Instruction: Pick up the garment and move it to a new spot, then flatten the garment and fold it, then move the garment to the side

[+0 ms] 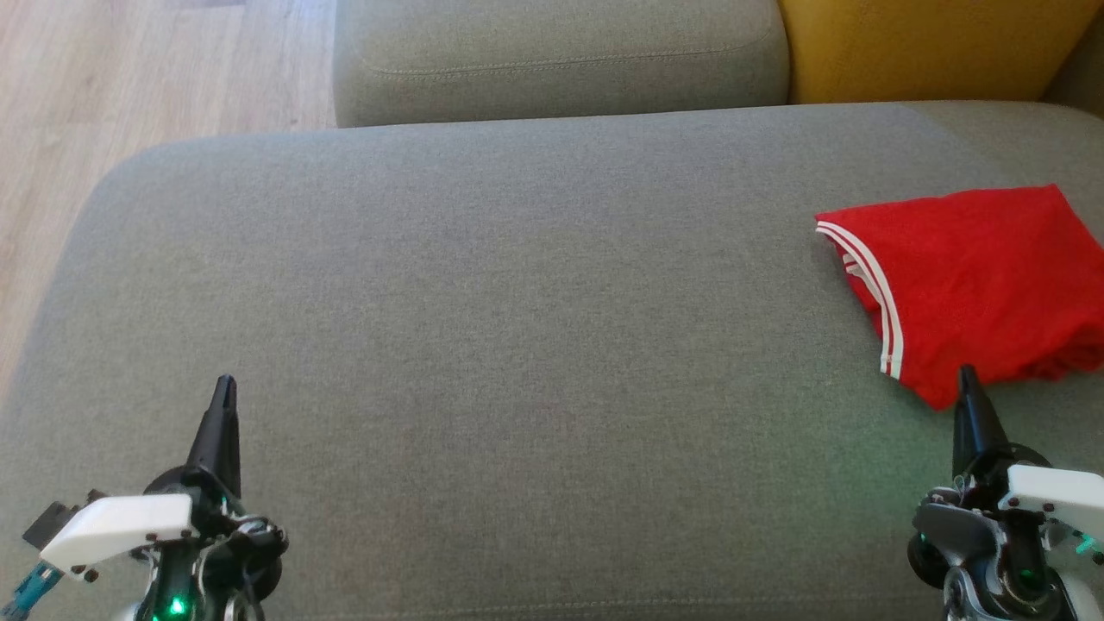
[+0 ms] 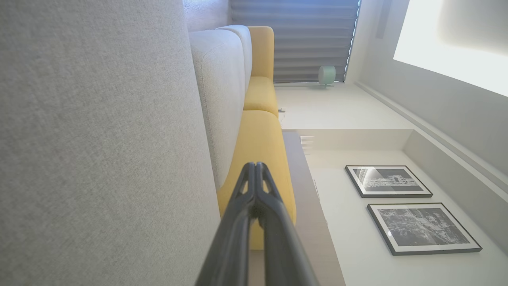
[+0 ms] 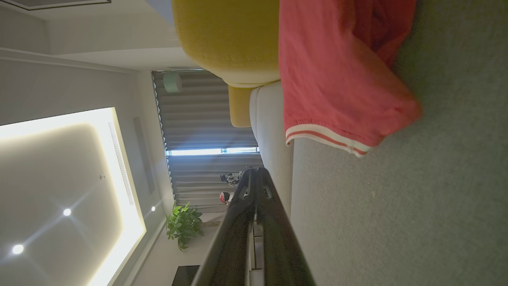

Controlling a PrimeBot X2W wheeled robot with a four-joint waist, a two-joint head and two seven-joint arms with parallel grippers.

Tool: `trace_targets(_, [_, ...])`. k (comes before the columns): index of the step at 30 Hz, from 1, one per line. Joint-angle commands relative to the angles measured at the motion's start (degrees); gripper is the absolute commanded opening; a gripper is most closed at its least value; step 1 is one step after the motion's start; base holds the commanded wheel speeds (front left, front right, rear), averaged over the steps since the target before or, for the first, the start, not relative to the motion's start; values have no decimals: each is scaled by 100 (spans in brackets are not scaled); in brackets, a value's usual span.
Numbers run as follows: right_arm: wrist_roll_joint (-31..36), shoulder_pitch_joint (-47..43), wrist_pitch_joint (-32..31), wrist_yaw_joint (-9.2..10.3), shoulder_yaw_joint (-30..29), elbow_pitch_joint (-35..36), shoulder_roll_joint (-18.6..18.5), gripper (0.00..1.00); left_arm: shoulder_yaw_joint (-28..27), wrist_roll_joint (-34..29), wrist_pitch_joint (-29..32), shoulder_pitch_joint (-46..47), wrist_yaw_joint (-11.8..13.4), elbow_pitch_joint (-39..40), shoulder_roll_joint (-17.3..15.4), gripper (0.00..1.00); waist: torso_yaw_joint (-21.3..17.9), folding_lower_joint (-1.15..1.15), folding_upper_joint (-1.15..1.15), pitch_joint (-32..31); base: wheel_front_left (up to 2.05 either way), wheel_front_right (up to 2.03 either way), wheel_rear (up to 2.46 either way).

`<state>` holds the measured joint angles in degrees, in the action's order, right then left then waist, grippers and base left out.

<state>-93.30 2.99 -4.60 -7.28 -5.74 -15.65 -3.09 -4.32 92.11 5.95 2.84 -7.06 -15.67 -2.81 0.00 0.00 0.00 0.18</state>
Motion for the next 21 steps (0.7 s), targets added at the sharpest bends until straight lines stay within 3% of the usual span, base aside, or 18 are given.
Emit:
trace_targets(1, [-44, 303, -37, -21, 111, 174, -115, 0, -186, 34, 27, 332, -43, 162, -34, 0, 0, 0, 0, 0, 0, 0, 0])
trace_targets(21, [-9, 306, -71, -21, 69, 171, -85, 0, -197, 25, 35, 333, -43, 162, -27, 0, 0, 0, 0, 0, 0, 0, 0])
